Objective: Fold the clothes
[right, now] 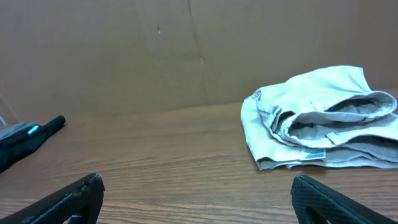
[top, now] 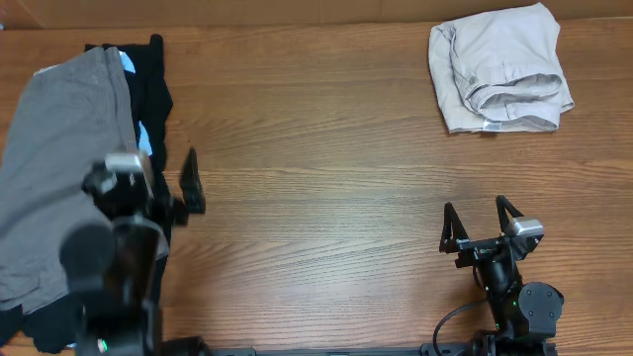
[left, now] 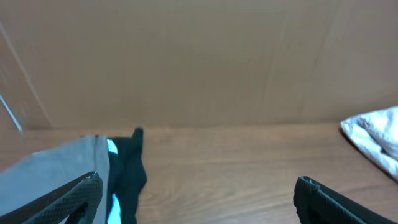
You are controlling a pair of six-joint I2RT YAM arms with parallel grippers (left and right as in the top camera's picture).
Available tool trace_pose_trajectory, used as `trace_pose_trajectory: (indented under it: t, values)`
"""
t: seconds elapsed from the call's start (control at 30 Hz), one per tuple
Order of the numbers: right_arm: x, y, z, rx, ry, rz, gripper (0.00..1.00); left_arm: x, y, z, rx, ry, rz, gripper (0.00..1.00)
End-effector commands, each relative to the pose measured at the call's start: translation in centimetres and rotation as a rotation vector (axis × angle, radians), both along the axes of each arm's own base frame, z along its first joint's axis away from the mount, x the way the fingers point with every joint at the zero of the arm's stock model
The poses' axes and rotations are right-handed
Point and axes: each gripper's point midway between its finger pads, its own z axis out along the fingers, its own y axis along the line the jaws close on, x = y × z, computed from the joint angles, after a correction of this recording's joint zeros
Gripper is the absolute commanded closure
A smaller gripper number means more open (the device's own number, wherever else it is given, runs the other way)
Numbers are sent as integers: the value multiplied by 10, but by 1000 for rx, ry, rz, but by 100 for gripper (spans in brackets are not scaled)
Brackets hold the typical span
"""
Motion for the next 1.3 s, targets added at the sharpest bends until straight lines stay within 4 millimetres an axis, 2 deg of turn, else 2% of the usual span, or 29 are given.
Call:
trace_pose_trajectory:
  t: [0.0, 0.13, 0.2, 0.57, 0.8, 1.1, 1.27]
  values:
    - [0, 0, 0, 0, -9, -2, 0, -14, -2, -31, 64, -38, -11, 0]
    - [0, 0, 0, 0, -9, -2, 0, -26, -5, -59, 73, -116, -12, 0]
    - [0, 0, 0, 0, -9, -2, 0, -30, -7, -65, 76, -131, -18, 0]
    - [0, 0, 0, 0, -9, -2, 0, -42, -8, -75, 83, -226, -1, 0]
    - [0, 0, 0, 0, -9, -2, 0, -36, -7, -98, 44, -203, -2, 0]
    - [0, 0, 0, 0, -9, -2, 0, -32, -6, -147, 23, -46, 4, 0]
    - [0, 0, 0, 0, -9, -2, 0, -32, -5, -150, 22, -35, 10, 0]
